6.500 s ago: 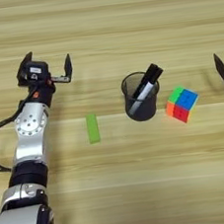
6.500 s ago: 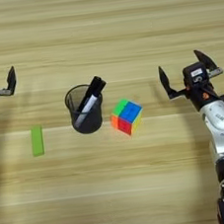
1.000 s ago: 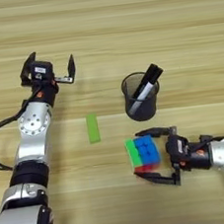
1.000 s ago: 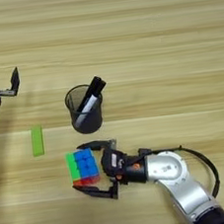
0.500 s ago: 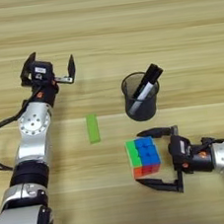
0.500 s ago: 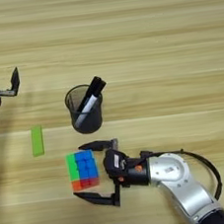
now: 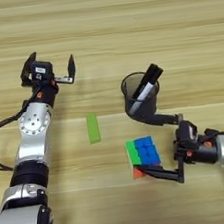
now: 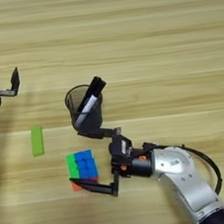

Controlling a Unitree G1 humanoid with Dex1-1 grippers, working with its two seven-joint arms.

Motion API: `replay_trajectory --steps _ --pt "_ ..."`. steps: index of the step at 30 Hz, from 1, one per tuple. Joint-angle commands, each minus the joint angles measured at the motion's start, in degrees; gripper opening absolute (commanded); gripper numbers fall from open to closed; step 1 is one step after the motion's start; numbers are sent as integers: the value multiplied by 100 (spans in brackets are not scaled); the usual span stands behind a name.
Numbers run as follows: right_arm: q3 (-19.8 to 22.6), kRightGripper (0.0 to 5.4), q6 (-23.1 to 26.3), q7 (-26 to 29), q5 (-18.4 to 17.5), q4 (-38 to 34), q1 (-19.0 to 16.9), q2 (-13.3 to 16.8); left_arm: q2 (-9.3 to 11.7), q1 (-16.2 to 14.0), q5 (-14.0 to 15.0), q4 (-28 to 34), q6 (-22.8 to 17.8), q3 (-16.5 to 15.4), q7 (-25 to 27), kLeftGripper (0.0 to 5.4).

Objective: Move the objects on the table

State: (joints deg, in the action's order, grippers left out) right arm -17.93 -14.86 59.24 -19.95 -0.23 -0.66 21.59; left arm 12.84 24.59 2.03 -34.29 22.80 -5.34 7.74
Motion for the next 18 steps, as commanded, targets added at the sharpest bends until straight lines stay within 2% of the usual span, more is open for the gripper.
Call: replay_trajectory --steps 1,11,15,18 --pt "313 537 -7 -296 -38 59 193 -182 48 45 -101 -28 -64 26 -14 540" --pt "1180 537 -381 -1331 83 571 774 -675 44 45 -108 -32 -59 29 -21 540" --pt "1307 537 -450 -1551 205 761 897 -723 40 46 -110 -38 -57 30 -26 540" --pt "1330 537 -488 -1733 432 992 987 -704 36 50 -114 -43 -56 34 -31 540"
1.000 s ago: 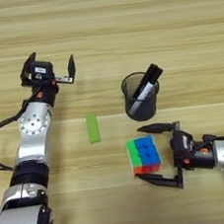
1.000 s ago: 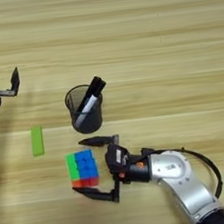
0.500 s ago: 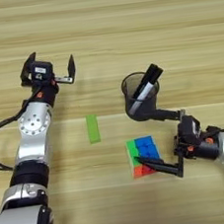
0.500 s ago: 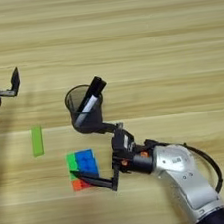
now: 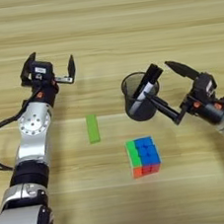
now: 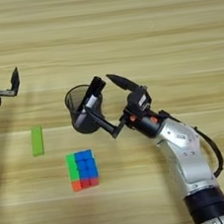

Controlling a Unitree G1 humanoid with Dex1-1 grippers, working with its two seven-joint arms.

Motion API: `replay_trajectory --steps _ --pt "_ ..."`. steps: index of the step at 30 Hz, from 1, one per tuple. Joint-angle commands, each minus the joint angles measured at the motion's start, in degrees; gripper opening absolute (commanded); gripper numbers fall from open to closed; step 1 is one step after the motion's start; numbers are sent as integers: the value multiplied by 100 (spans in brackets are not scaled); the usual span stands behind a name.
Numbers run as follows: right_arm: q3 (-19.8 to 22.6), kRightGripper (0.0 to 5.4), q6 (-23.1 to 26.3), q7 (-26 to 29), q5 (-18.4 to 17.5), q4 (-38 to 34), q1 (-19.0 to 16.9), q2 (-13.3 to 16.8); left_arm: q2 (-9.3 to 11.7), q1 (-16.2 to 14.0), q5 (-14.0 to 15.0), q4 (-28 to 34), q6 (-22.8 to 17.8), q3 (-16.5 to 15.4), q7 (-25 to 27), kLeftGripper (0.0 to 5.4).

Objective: Move the objects on the table

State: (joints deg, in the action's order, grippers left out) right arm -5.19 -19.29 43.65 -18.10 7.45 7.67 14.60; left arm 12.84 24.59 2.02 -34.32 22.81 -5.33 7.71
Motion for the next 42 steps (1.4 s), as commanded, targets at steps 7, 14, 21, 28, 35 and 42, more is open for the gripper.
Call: replay_trajectory --steps 7,14,21,28,35,42 --pt "-48 537 65 -45 370 413 138 83 32 51 -114 -39 -55 37 -36 540" --pt "-184 537 265 180 392 425 62 166 23 50 -124 -28 -57 30 -34 540" --pt "-243 537 411 180 562 532 56 221 20 48 -125 -20 -59 27 -32 540" --pt "-272 537 492 159 733 636 74 217 16 54 -129 -21 -66 29 -31 540" --pt "-305 537 531 157 817 685 79 181 8 62 -138 -37 -65 34 -33 540" --pt "-321 537 597 69 839 771 158 102 -3 87 -144 -76 -67 38 -34 540"
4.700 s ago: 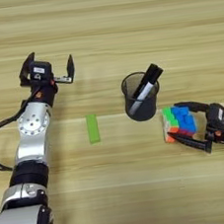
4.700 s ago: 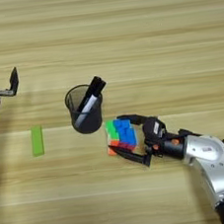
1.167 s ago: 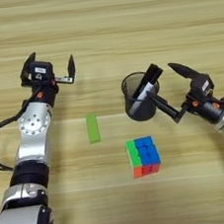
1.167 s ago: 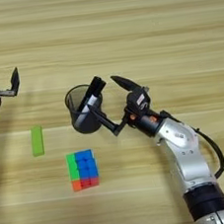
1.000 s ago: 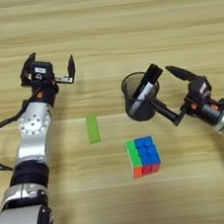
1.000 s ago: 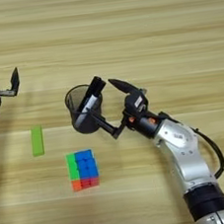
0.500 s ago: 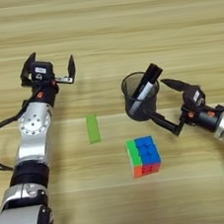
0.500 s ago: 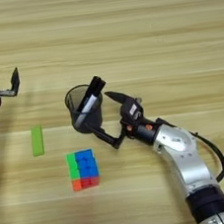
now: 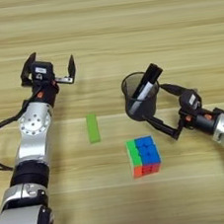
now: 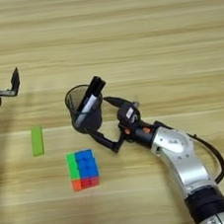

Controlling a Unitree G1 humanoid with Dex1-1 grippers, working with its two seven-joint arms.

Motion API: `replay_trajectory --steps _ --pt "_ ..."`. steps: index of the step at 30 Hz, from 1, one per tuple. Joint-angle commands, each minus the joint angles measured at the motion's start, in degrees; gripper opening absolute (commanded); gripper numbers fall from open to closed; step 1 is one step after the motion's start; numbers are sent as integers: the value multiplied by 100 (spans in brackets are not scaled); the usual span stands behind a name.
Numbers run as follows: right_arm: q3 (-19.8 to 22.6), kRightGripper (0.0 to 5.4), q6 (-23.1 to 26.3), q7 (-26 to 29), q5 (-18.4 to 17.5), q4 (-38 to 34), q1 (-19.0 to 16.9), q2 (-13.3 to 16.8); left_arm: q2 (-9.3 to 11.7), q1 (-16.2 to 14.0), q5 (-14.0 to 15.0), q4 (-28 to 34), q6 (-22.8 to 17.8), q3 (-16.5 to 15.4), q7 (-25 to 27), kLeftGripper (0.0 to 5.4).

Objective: Move the objects on the table

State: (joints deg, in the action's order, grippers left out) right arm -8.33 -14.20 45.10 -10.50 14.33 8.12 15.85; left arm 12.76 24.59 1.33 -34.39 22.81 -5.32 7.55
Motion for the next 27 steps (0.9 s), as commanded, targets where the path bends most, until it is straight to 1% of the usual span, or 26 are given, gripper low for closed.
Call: replay_trajectory --steps 1,21,27 --pt "-14 537 97 -83 81 97 120 -31 2 89 -77 -73 -66 38 -19 540" --pt "-66 537 90 -310 238 437 336 -198 -14 115 -96 -135 -59 51 -9 540" --pt "-11 537 105 -313 210 493 356 -216 -40 111 -122 -144 -48 39 -28 540"
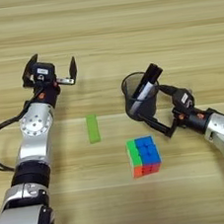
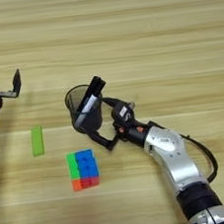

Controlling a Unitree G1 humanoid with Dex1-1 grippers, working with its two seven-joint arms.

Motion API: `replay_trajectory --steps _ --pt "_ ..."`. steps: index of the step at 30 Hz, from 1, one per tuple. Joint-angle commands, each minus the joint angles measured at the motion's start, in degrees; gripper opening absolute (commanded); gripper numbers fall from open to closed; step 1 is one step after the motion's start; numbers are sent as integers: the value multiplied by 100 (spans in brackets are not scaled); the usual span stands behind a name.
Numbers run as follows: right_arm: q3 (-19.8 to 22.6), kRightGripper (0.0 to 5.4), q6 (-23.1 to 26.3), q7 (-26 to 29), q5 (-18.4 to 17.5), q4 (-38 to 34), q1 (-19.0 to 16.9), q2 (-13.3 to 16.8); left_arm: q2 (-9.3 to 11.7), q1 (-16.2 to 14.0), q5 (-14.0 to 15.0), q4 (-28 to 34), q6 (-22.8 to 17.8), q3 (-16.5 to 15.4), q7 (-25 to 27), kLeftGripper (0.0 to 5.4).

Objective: Move the objects on the table

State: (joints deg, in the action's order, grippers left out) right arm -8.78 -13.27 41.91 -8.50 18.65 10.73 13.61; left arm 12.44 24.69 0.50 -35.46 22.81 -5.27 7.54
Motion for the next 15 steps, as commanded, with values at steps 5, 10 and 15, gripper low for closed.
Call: replay_trajectory --steps 5,10,15 --pt "56 537 74 -14 13 45 128 26 -26 77 -52 11 -61 30 -41 540" --pt "73 537 175 4 -20 23 167 43 -31 66 -55 31 -66 30 -50 540" --pt "37 537 246 40 14 -2 205 59 -31 66 -54 34 -70 27 -48 540"
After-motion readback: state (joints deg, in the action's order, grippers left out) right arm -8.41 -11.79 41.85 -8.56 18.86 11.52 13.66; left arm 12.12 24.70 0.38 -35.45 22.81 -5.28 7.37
